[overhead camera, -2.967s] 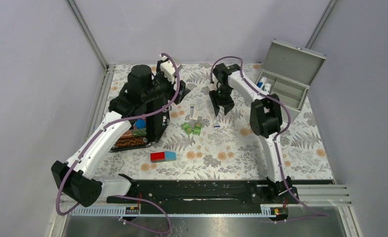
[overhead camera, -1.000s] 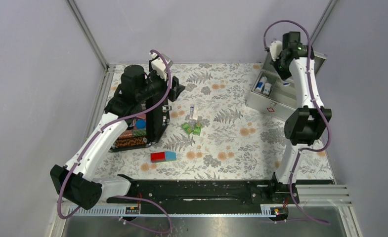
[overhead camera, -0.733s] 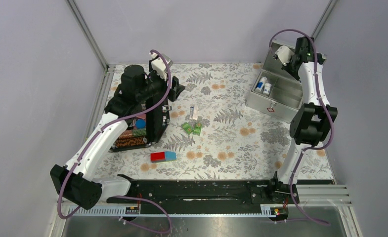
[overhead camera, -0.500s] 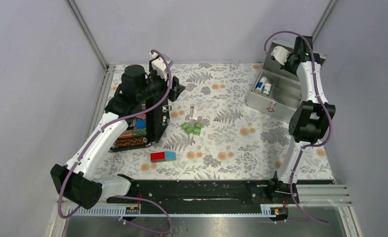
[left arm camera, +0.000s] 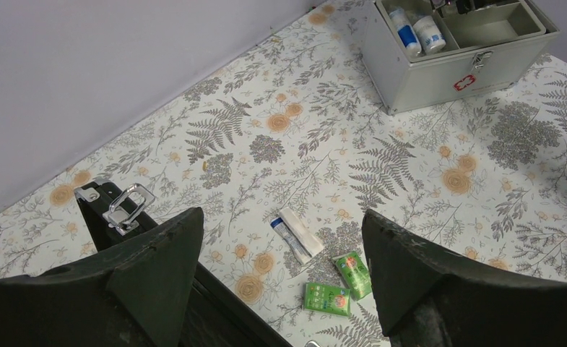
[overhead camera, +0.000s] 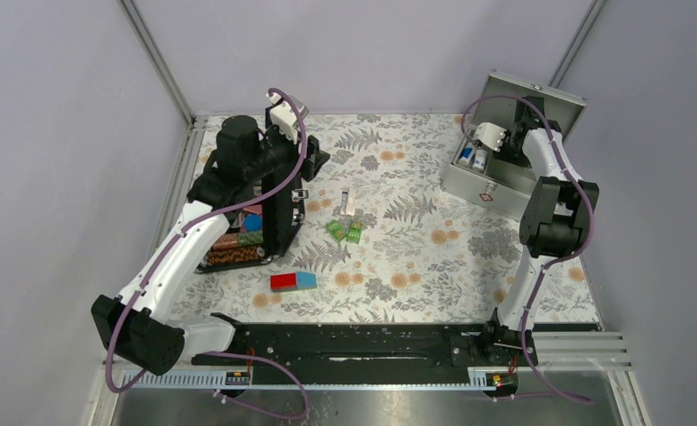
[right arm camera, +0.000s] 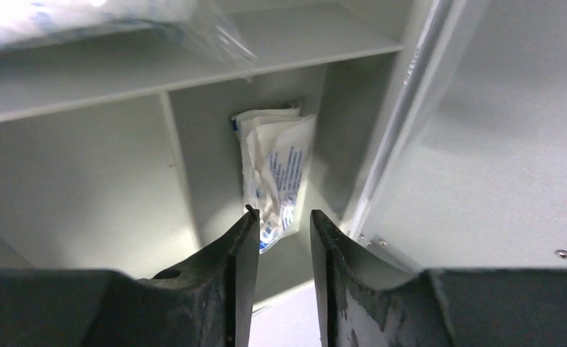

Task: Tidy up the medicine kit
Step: Place the medical item at the medicine box, then pick up the medical item at the center of the board.

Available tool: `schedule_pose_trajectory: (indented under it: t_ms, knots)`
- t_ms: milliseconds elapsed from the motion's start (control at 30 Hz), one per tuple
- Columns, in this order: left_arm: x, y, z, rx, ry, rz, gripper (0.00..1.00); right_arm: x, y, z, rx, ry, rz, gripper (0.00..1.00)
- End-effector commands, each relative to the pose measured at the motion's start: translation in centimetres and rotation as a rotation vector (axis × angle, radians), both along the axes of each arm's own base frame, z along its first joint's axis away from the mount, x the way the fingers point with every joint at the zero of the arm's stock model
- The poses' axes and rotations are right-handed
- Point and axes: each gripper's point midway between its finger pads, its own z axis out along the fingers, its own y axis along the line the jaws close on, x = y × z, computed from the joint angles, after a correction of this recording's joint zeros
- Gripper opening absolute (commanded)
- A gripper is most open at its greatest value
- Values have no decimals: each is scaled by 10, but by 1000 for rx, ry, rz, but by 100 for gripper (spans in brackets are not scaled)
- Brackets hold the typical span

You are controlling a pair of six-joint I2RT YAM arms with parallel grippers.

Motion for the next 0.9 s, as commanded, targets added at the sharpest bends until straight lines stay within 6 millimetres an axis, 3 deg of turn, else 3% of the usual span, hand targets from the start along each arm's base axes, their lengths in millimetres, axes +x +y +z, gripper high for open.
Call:
schedule_pose_trajectory:
  t_ms: [0, 133, 267, 400, 500, 667, 700, 767, 833, 867]
  knots:
    - [4, -3, 21, -32, -47, -8, 80, 15, -10, 49, -52, -136, -43, 42]
    - [4, -3, 21, -32, -48, -8, 80, 16, -8, 68, -46, -180, -41, 50]
    - [3, -2, 21, -30, -51, -6, 80, 15, 8, 97, 20, -259, -25, 57]
    - [2, -2, 19, -34, -44, -7, 80, 9, 52, 123, 190, -316, -57, 62]
    - [3, -4, 18, -48, -30, -10, 80, 1, 114, 132, 427, -308, -170, 65]
    - [6, -5, 23, -54, -34, -3, 80, -19, 256, 121, 796, -81, -366, 67]
    - [8, -4, 22, -47, -38, 1, 80, -23, 281, 115, 864, -11, -448, 74]
    - [11, -1, 22, -40, -43, 18, 80, -32, 325, 106, 951, 130, -592, 98]
    - [10, 1, 24, -42, -51, 24, 80, -36, 361, 93, 987, 208, -713, 100]
    - [9, 2, 25, -44, -54, 26, 80, -39, 376, 85, 965, 206, -674, 99]
